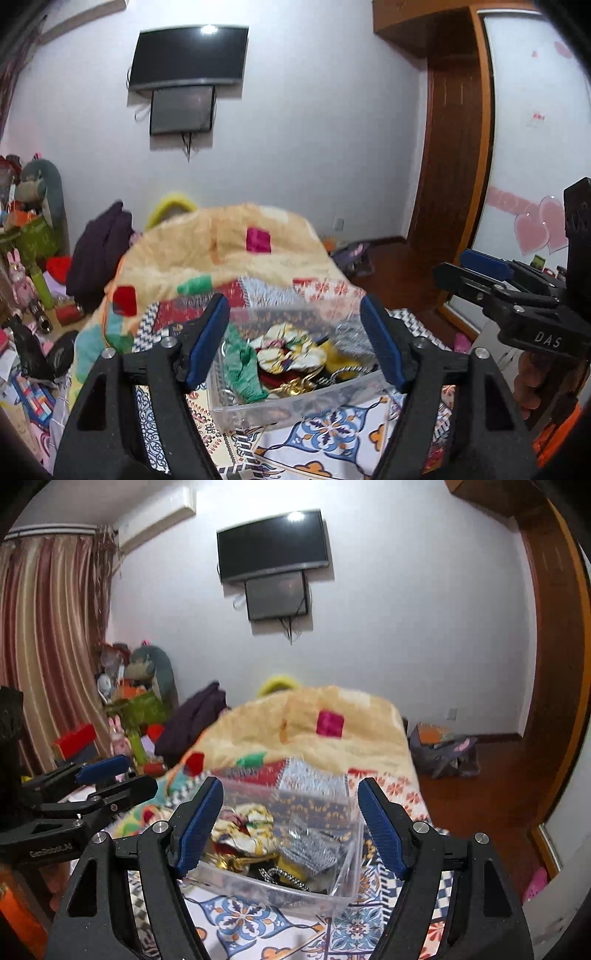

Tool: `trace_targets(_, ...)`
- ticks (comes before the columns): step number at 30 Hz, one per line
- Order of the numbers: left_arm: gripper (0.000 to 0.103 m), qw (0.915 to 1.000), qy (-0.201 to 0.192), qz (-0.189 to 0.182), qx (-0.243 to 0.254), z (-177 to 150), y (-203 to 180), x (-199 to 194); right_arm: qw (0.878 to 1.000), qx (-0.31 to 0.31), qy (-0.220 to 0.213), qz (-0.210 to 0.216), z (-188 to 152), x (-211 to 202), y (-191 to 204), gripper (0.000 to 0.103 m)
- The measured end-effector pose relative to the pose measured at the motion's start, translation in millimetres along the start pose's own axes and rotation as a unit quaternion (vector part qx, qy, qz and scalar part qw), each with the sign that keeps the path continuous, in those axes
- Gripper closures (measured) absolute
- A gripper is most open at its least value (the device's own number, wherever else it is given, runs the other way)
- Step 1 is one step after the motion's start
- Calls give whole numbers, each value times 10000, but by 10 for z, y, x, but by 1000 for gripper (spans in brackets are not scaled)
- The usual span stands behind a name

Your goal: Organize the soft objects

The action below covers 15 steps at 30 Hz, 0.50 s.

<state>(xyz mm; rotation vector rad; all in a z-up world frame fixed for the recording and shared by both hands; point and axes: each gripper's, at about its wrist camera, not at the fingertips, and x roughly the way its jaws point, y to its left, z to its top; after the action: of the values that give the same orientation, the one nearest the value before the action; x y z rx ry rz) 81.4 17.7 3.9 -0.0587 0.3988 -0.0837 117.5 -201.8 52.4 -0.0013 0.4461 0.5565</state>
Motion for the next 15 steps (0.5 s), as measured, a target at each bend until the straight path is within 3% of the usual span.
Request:
trace_targets(3,18,9997,-245,39,64,46,-94,-177,9998,-53,-195,16,56,-186,42,29)
trace_targets(7,4,9985,-513,122,154,74,-210,-377,9991,-128,-402,-31,74,-353,97,17)
trace_targets(13,0,9970,-724,207,188,90,-268,-584,9979,-131,-641,-32,42,-496,128,0)
trace_targets(15,0,9969,-738,228,151,86,-262,-615,9975,-168,-680,-40,41,-505,146,0)
